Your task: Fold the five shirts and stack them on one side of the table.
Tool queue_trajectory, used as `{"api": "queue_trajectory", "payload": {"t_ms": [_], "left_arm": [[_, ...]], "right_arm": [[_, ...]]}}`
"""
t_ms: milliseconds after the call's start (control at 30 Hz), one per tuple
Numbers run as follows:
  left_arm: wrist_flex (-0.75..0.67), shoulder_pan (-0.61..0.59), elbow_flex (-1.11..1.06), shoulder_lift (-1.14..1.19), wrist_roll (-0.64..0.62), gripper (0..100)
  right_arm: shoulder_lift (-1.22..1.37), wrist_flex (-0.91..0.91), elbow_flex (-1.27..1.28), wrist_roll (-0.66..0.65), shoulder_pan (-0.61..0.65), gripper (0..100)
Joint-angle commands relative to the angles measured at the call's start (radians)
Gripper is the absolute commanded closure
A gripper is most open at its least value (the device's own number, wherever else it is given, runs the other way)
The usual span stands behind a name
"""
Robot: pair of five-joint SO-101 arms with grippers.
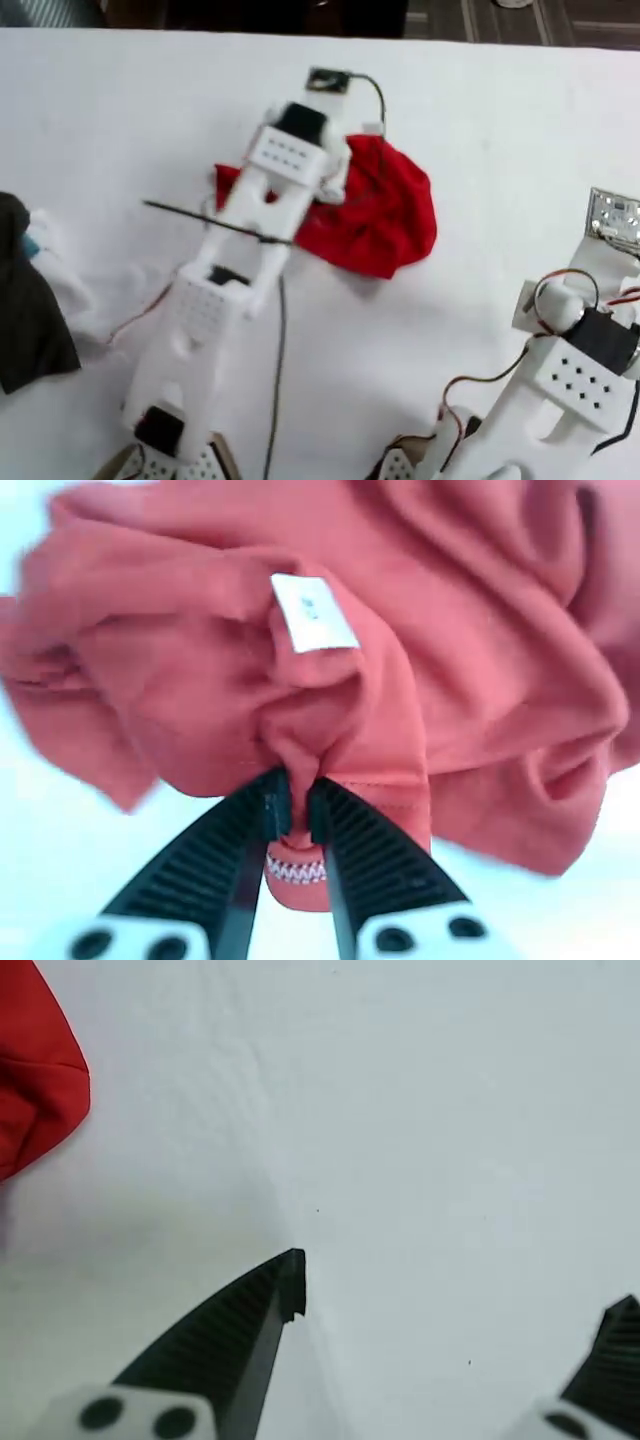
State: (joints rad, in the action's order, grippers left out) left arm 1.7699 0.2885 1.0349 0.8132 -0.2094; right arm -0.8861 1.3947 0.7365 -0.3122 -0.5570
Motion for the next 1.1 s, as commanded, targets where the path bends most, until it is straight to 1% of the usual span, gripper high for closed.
{"api": "queue_trajectory", "payload": {"t_ms": [0,67,133,167,200,367,433,533,633,700,800,833,933,1000,1067], "left_arm": [[0.020,-0.089,-0.168,-0.193,0.292,97],[0.018,-0.137,-0.335,-0.278,0.468,98],[0.017,-0.184,-0.509,-0.368,0.641,98],[0.017,-0.206,-0.595,-0.413,0.712,98],[0.015,-0.230,-0.676,-0.460,0.753,98],[0.002,-0.377,-0.998,-0.658,0.795,98],[-0.049,-0.446,-1.092,-0.706,0.830,98],[-0.146,-0.528,-1.171,-0.736,0.865,97],[-0.180,-0.563,-1.176,-0.743,0.847,95],[-0.181,-0.566,-1.175,-0.746,0.813,89],[-0.166,-0.574,-1.141,-0.746,0.784,77],[-0.158,-0.586,-1.115,-0.746,0.772,75],[-0.132,-0.640,-1.015,-0.746,0.723,75],[-0.103,-0.661,-0.975,-0.743,0.704,75],[-0.083,-0.658,-0.990,-0.736,0.701,75]], "right_arm": [[-0.001,-0.015,-0.009,0.005,-0.001,56.7],[-0.001,-0.028,-0.011,0.009,0.005,56.7],[0.008,-0.042,-0.011,0.009,0.039,56.7],[0.008,-0.042,-0.009,0.009,0.065,56.7],[0.008,-0.039,-0.009,0.009,0.096,56.7],[0.008,-0.070,-0.011,0.011,0.294,56.7],[0.010,-0.108,-0.011,0.012,0.366,56.7],[0.010,-0.139,-0.005,0.064,0.438,56.7],[0.010,-0.143,-0.003,0.080,0.472,56.7],[0.010,-0.170,-0.003,0.081,0.486,56.7],[0.010,-0.213,-0.002,0.081,0.487,56.7],[0.010,-0.231,-0.002,0.081,0.487,56.7],[0.039,-0.326,0.014,0.081,0.515,56.7],[0.120,-0.392,0.025,0.081,0.555,56.7],[0.239,-0.418,0.003,0.081,0.598,56.7]]}}
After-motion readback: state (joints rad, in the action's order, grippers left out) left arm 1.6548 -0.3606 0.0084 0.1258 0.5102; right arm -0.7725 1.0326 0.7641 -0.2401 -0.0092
